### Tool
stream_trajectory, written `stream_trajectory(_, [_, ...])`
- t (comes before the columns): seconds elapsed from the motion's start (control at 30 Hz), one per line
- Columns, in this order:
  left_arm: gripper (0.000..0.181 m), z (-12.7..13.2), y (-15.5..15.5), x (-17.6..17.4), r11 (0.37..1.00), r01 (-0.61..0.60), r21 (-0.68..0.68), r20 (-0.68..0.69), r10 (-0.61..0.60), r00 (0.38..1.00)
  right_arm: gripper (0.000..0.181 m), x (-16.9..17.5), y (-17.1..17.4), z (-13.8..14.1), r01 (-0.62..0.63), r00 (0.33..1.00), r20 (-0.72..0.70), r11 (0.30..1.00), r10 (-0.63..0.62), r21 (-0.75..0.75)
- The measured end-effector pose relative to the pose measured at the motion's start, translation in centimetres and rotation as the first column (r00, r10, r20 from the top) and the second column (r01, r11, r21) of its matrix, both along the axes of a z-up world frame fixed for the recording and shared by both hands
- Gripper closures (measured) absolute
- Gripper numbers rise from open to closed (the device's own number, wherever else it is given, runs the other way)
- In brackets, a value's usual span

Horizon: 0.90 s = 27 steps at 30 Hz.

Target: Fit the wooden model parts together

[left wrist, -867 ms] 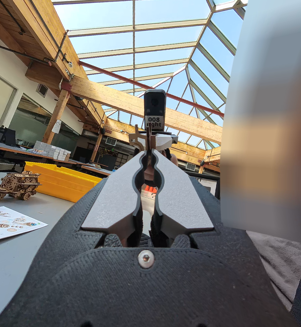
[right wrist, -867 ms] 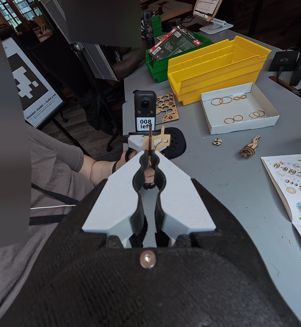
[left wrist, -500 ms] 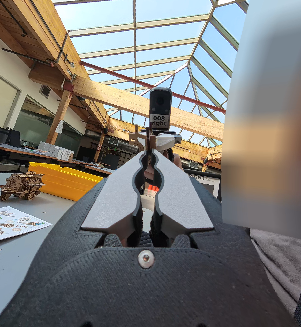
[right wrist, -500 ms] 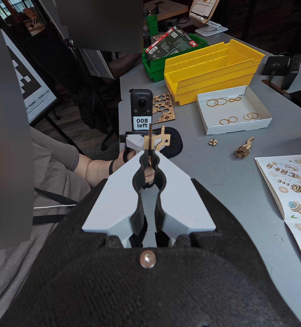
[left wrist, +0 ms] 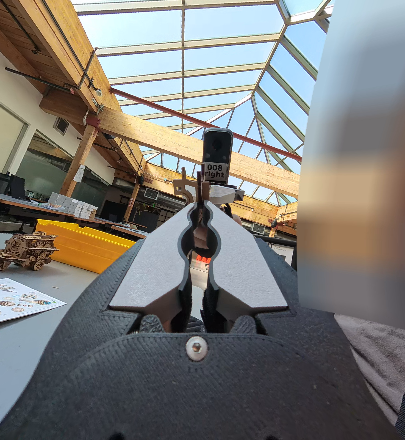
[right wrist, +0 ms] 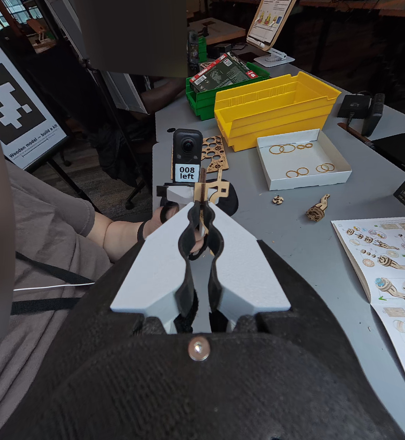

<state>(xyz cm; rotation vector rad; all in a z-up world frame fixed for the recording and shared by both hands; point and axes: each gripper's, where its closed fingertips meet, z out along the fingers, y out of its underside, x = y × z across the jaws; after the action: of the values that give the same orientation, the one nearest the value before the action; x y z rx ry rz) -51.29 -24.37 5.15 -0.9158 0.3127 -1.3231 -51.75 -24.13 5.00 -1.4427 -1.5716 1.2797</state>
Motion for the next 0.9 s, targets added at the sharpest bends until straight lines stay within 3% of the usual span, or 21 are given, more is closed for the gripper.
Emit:
stream_trajectory(0.03, [0.181, 0.0, 0.0, 0.0, 1.0, -0.006, -0.002, -0.002, 0.006, 1.0, 0.179, 0.0, 0.0, 0.0, 0.005, 1.0, -0.004, 1.0, -0.005, 0.009])
stream_trajectory(0.37, [0.18, 0.2, -0.3, 0.2, 0.999, 0.032, 0.014, 0.01, -0.032, 0.999, 0.179, 0.2, -0.4, 0.3, -0.09, 0.995, -0.055, 0.979, 0.081, -0.182])
stream_trajectory(0.73, [0.18, 0.1, 0.1, 0.3, 1.0, 0.006, 0.009, -0.036, -0.006, 0.999, 0.178, 0.4, 0.2, 0.2, -0.049, 0.999, -0.023, 0.995, 0.047, -0.087])
stream_trajectory(0.8, [0.18, -0.1, 0.2, 0.5, 1.0, 0.0, 0.003, -0.05, 0.0, 0.999, 0.166, 0.3, 0.0, 0.8, -0.062, 0.997, -0.049, 0.993, 0.057, -0.099])
stream_trajectory(0.9, [0.18, -0.1, 0.1, 0.6, 1.0, 0.012, 0.002, -0.046, -0.012, 0.999, 0.164, 0.3, 0.5, 1.1, -0.045, 0.998, -0.044, 0.994, 0.041, -0.098])
